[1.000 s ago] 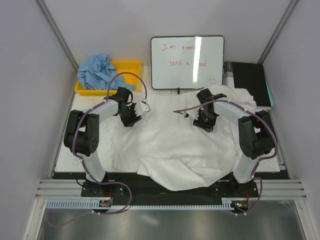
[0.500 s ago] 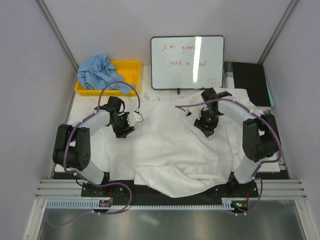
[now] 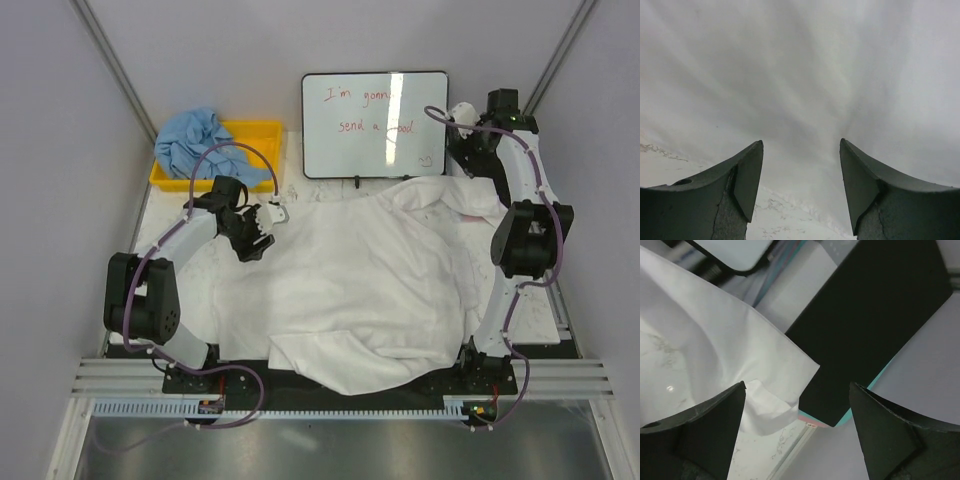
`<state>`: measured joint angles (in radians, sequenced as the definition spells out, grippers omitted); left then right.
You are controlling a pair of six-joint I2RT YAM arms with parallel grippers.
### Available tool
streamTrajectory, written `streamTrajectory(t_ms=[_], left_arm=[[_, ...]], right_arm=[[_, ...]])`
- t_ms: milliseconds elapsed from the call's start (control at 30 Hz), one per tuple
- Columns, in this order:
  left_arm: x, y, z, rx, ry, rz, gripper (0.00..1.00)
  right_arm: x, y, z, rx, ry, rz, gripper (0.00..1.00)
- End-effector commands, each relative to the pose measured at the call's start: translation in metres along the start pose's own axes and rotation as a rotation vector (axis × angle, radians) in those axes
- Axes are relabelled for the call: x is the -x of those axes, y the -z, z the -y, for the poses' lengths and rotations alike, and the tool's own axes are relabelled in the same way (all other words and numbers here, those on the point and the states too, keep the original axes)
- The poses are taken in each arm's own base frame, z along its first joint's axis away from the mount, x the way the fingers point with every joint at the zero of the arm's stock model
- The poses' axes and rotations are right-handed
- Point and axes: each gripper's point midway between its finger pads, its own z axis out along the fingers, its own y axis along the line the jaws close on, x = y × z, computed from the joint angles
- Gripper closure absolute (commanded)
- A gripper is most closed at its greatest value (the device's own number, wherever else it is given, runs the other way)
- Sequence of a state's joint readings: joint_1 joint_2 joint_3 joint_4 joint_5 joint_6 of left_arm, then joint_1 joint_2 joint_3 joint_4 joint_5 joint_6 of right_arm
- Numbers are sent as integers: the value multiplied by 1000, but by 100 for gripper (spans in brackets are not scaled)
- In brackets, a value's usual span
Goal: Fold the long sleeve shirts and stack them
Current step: Flatten the shirt out
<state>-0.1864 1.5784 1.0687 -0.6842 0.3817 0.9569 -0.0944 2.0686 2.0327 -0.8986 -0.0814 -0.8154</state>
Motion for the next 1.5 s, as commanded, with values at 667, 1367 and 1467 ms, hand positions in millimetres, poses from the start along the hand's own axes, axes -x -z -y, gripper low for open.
streamTrajectory(t_ms=[667,1367,1467], left_arm=[[13,18,8,4,38,59,30],[11,7,5,-6,176,69,33],[8,4,5,-4,186,65,33]], right_arm=[[-86,-82,-18,194,-410,-198,67],[174,54,58,-604,307,321,100],[199,48,46,-682,380,370,99]])
